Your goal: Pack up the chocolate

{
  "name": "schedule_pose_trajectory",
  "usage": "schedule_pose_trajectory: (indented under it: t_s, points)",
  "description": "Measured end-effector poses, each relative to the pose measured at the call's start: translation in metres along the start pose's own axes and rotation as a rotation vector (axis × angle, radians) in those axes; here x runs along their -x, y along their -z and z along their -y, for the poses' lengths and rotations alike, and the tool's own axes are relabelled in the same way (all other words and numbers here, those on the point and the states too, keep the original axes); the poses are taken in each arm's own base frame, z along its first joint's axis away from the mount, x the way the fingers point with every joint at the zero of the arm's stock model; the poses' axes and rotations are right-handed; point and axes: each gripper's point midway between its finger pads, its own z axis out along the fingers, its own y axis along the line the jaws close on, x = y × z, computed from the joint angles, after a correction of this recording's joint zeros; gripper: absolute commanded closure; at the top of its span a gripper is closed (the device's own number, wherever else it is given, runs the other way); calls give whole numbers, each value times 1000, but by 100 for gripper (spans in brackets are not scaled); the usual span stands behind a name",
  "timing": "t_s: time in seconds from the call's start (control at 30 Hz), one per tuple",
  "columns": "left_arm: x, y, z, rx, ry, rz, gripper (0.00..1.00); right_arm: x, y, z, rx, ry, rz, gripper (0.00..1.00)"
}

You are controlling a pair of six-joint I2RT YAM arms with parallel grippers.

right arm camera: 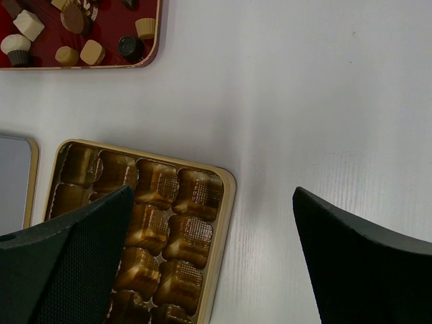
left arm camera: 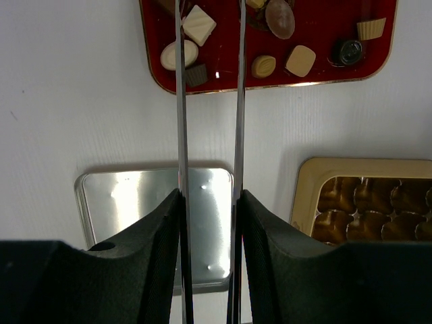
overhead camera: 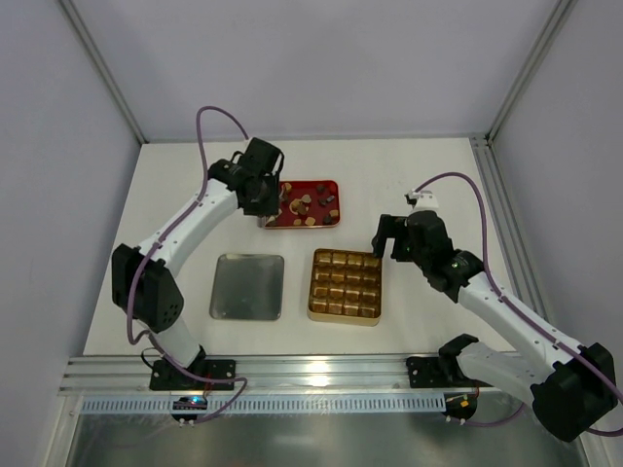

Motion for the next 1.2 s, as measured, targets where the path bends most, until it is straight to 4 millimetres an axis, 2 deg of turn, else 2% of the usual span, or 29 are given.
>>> schedule_pose_trajectory:
  t_s: [0.23, 0.47, 0.8, 1.2]
  points:
    - [6, -17, 9, -2, -6, -21, 62, 0, 0, 2, -9, 1, -1, 0]
    - [4, -31, 12, 7, -13, -45, 62, 0, 0, 2, -12, 1, 0, 0]
    - [1, -36, 13, 12, -18, -54, 64, -1, 0, 3, -13, 1, 0, 0]
    - [-2, -44, 13, 24, -23, -63, 68, -11, -2, 7, -23, 4, -20, 0]
